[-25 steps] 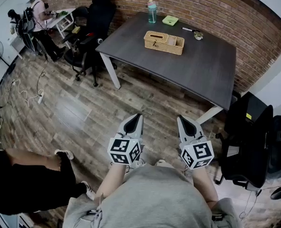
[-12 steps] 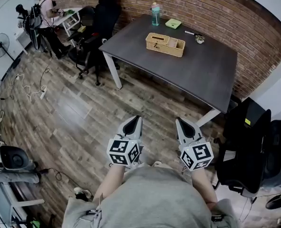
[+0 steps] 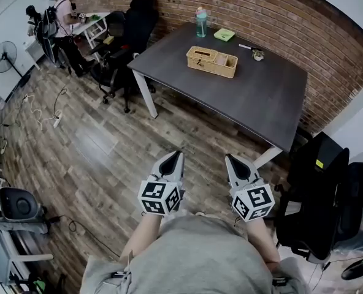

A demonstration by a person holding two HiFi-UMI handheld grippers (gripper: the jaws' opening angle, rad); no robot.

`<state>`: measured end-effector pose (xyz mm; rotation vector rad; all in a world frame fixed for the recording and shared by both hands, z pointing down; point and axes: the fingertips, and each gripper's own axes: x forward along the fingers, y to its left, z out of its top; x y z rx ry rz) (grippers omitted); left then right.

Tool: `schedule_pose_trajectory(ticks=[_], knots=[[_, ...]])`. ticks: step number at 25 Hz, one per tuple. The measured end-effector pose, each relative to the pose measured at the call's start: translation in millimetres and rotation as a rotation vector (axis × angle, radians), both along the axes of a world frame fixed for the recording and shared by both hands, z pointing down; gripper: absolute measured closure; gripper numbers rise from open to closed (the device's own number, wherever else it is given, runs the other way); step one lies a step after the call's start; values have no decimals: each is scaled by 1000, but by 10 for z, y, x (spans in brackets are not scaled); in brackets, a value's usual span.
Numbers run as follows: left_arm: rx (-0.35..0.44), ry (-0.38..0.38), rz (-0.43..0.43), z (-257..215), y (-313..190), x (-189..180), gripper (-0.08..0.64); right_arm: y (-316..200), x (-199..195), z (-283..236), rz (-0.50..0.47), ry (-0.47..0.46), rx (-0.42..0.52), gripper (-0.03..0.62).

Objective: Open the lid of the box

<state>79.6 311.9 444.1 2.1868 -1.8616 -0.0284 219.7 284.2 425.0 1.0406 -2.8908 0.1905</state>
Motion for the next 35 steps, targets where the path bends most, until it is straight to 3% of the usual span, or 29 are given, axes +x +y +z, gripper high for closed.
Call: schedule_pose_trajectory(ticks=[8, 22, 35], knots=[[-15, -16, -3, 57, -86, 125, 532, -146, 47, 115, -9, 18, -19, 592], [-30, -17, 16, 174, -561, -119, 508, -616, -231, 229, -19, 21, -47, 582], [-34, -19, 74, 140, -1693, -714, 444, -1742, -793, 186, 33, 19, -67, 449]])
